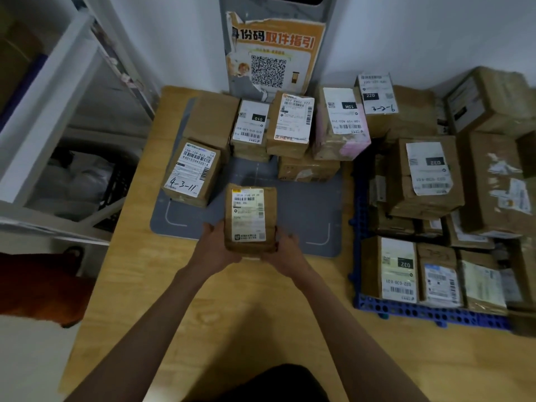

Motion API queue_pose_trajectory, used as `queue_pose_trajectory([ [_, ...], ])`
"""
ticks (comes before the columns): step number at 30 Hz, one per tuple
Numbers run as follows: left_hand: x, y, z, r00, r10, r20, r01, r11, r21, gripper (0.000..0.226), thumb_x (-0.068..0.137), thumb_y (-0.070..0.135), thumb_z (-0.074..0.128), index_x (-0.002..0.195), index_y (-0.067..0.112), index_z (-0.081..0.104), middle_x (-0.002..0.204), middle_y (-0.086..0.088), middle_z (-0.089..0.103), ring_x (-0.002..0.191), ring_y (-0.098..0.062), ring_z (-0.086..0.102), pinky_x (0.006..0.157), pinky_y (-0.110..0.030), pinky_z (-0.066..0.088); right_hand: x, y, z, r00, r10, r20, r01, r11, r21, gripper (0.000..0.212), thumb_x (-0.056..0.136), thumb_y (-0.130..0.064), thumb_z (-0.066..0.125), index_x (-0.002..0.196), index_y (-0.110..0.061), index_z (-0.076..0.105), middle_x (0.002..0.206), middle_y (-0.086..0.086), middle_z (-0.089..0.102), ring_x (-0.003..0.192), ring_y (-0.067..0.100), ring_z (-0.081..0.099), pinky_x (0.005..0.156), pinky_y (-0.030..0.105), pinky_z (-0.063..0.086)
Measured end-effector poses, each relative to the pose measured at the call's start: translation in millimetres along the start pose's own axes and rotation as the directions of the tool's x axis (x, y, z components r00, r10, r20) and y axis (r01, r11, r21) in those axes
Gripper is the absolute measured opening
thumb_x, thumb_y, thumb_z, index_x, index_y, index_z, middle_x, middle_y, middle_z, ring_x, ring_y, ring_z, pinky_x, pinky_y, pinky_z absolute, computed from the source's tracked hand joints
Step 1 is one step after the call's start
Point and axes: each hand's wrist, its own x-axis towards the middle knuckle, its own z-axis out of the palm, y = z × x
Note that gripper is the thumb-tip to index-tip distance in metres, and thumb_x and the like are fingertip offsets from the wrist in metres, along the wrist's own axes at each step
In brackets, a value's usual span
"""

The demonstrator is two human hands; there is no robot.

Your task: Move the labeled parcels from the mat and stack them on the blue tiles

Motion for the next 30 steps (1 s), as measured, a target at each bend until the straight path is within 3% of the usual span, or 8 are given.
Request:
queue_pose_trajectory([
  [4,-11.6,9.7,-1.9,1.000,0.016,0.015,-0.016,1.000,-0.003,0.090,0.059,0.018,0.087,0.138,0.018,0.043,0.125,-0.006,0.054,0.113,-0.024,0.054,0.090,-0.040,0.050,-13.5,-4.9,-8.1,0.999,-0.027,-0.023,0.027,1.000,0.007,0.056,0.081,-0.015,0.071,0.132,-0.011,0.048,0.129,0.008,0.058,0.124,0.028,0.045,0.100,0.038,0.043],
  [7,-21.0,18.8,-6.9,0.999,0.038,0.008,-0.038,0.999,-0.035,0.089,0.059,0.017,0.087,0.137,0.020,0.045,0.127,-0.004,0.059,0.115,-0.024,0.057,0.092,-0.045,0.051,-25.1,-8.5,-17.5,0.998,-0.040,-0.053,0.042,0.998,0.042,0.056,0.079,-0.014,0.074,0.130,-0.012,0.051,0.125,0.006,0.063,0.116,0.024,0.058,0.094,0.039,0.051],
  [12,-38.8,37.3,-7.8,0.995,0.096,-0.002,-0.096,0.994,-0.048,0.083,0.061,0.016,0.087,0.133,0.018,0.047,0.125,-0.003,0.059,0.114,-0.024,0.057,0.093,-0.046,0.051,-51.2,-4.3,-33.5,0.993,-0.059,-0.104,0.069,0.993,0.092,0.059,0.077,-0.007,0.074,0.131,-0.011,0.051,0.125,0.007,0.062,0.115,0.024,0.059,0.094,0.043,0.053],
  [22,-75.2,88.2,19.1,0.974,0.221,0.040,-0.220,0.975,-0.030,0.090,0.065,0.025,0.088,0.140,0.016,0.039,0.133,-0.001,0.052,0.113,-0.020,0.055,0.092,-0.038,0.050,-118.2,37.7,-84.6,0.968,-0.099,-0.231,0.119,0.990,0.075,0.076,0.077,-0.012,0.078,0.142,-0.018,0.040,0.126,-0.006,0.054,0.114,0.016,0.053,0.087,0.029,0.049],
  [25,-87.2,103.8,32.0,0.964,0.258,0.059,-0.257,0.966,-0.025,0.088,0.065,0.025,0.088,0.139,0.018,0.041,0.129,0.003,0.054,0.106,-0.015,0.056,0.083,-0.029,0.048,-138.4,54.1,-99.3,0.964,-0.094,-0.249,0.113,0.991,0.065,0.087,0.077,-0.015,0.080,0.148,-0.020,0.031,0.136,-0.002,0.053,0.118,0.019,0.054,0.092,0.035,0.051],
  [28,-100.6,121.0,46.8,0.957,0.282,0.071,-0.282,0.959,-0.018,0.084,0.066,0.024,0.088,0.136,0.021,0.042,0.124,0.010,0.054,0.099,-0.009,0.054,0.072,-0.018,0.043,-154.8,71.1,-113.2,0.958,-0.106,-0.265,0.120,0.992,0.037,0.089,0.076,-0.016,0.080,0.148,-0.021,0.029,0.137,0.000,0.054,0.117,0.019,0.055,0.084,0.028,0.048],
  [30,-110.5,132.0,58.3,0.957,0.282,0.071,-0.282,0.959,-0.012,0.084,0.067,0.026,0.087,0.137,0.022,0.040,0.125,0.010,0.052,0.101,-0.010,0.054,0.072,-0.021,0.042,-165.6,81.8,-123.2,0.958,-0.112,-0.263,0.124,0.992,0.028,0.090,0.076,-0.016,0.080,0.149,-0.022,0.027,0.137,0.000,0.054,0.118,0.020,0.056,0.084,0.029,0.048],
])
